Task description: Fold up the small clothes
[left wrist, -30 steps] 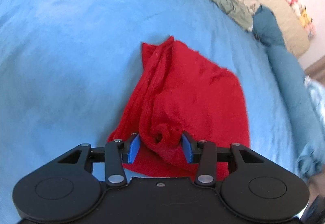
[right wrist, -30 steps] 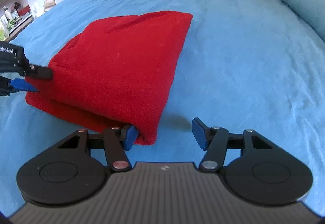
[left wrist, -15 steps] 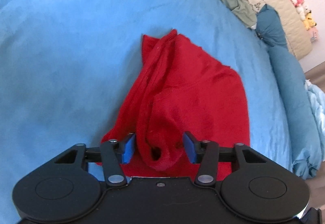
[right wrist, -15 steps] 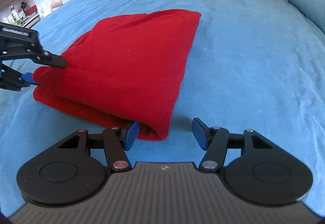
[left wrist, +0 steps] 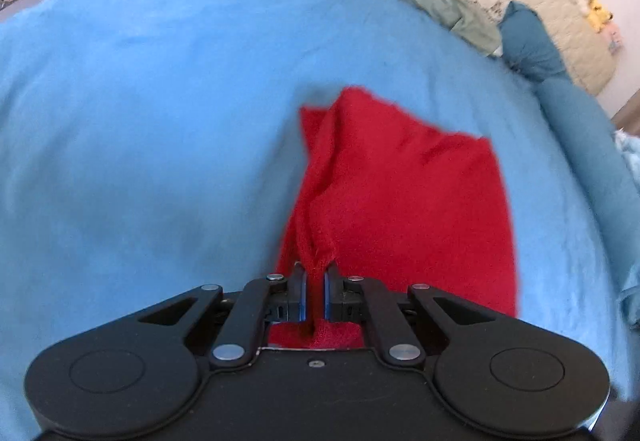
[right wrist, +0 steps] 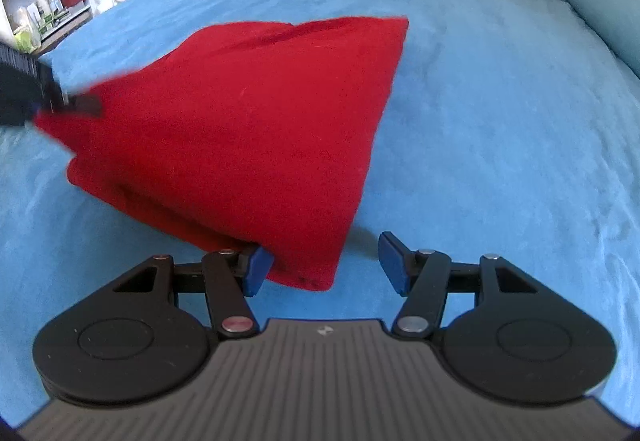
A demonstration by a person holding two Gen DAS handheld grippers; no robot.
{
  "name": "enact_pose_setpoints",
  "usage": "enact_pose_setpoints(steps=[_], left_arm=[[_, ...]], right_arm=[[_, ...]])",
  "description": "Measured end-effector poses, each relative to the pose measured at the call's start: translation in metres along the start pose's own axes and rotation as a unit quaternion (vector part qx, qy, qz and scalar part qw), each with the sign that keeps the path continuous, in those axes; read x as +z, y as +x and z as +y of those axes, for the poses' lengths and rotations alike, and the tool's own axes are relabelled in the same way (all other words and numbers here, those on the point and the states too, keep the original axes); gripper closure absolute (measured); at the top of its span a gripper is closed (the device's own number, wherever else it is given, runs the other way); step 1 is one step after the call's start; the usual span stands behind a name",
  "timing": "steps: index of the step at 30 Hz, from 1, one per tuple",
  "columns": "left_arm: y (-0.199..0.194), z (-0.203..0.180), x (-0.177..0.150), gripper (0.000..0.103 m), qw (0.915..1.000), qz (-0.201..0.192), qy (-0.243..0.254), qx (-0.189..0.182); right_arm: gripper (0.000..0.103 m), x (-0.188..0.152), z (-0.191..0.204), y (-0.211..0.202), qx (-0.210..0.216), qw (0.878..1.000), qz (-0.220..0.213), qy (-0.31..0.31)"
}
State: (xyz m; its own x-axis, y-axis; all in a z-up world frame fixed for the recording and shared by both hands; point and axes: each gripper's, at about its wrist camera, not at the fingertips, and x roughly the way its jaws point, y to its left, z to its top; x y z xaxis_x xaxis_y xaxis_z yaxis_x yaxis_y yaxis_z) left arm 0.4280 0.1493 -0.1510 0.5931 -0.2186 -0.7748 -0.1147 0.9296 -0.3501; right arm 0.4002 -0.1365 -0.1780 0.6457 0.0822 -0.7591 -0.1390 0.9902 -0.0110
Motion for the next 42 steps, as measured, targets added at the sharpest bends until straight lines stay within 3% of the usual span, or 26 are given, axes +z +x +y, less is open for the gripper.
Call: enact_pose_setpoints(steps=[4,7,8,9,12,15,17,19,20,21,24,28,30,32,37,38,39,41,42], left_arm=[[0.003,-0.004,-0.011,0.088,0.9994,-0.005,0.031,0.012],[-0.007,-0.006,-0.014,0.076,0.9973,-0.003,0.071,0.019],[-0.009,-0.005,-0.014,0.065,0.9959,-0.002,0.087,0.025],[-0.011,-0.005,-0.015,0.049,0.9933,0.003,0.108,0.041],[-0.019,-0.001,-0.021,0.039,0.9834,0.011,0.165,0.074],[-0.035,0.01,-0.015,0.032,0.9822,0.022,0.173,0.071],[-0.046,0.008,-0.001,0.026,0.981,0.018,0.178,0.075],[-0.057,0.001,0.016,0.021,0.9798,0.0,0.188,0.068],[-0.059,-0.001,0.024,0.007,0.9803,-0.006,0.188,0.06],[-0.057,-0.004,0.034,0.0,0.9814,-0.009,0.185,0.05],[-0.041,-0.013,0.059,0.0,0.9834,-0.01,0.181,0.008],[0.015,-0.015,0.083,0.005,0.9862,0.053,0.151,-0.041],[0.036,-0.012,0.086,0.02,0.987,0.078,0.127,-0.06],[0.054,-0.01,0.086,0.026,0.9869,0.092,0.116,-0.065],[0.073,-0.013,0.083,0.029,0.9861,0.096,0.116,-0.07],[0.075,-0.014,0.084,0.033,0.9862,0.094,0.116,-0.07],[0.075,-0.014,0.083,0.047,0.9862,0.094,0.114,-0.075],[0.072,-0.015,0.081,0.057,0.9854,0.099,0.11,-0.085],[0.07,-0.018,0.081,0.064,0.9856,0.096,0.114,-0.08]], right_arm=[[0.026,-0.001,-0.01,0.003,0.002,1.0,0.005,-0.004],[0.024,-0.002,-0.018,0.001,0.006,1.0,0.011,-0.011],[0.024,-0.002,-0.021,0.0,0.009,1.0,0.015,-0.013],[0.023,-0.002,-0.023,-0.002,0.012,1.0,0.02,-0.013],[0.022,-0.001,-0.032,-0.01,0.012,0.999,0.041,-0.012],[0.021,0.005,-0.042,-0.027,0.041,0.998,0.051,-0.005],[0.014,0.016,-0.05,-0.038,0.068,0.997,0.043,0.008],[0.0,0.033,-0.059,-0.046,0.096,0.995,0.029,0.029],[0.0,0.043,-0.063,-0.047,0.103,0.994,0.021,0.04],[0.0,0.055,-0.068,-0.045,0.108,0.992,0.015,0.055],[0.0,0.083,-0.081,-0.025,0.134,0.985,0.021,0.105],[0.0,0.103,-0.092,0.017,0.143,0.975,0.06,0.158],[0.0,0.102,-0.098,0.038,0.146,0.968,0.077,0.191],[0.0,0.098,-0.102,0.054,0.151,0.962,0.086,0.21],[0.0,0.09,-0.1,0.077,0.164,0.956,0.094,0.226],[0.0,0.088,-0.098,0.078,0.168,0.955,0.091,0.226],[0.0,0.089,-0.094,0.08,0.165,0.957,0.088,0.222],[0.009,0.092,-0.087,0.081,0.166,0.96,0.078,0.21],[0.028,0.095,-0.082,0.083,0.17,0.961,0.077,0.203]])
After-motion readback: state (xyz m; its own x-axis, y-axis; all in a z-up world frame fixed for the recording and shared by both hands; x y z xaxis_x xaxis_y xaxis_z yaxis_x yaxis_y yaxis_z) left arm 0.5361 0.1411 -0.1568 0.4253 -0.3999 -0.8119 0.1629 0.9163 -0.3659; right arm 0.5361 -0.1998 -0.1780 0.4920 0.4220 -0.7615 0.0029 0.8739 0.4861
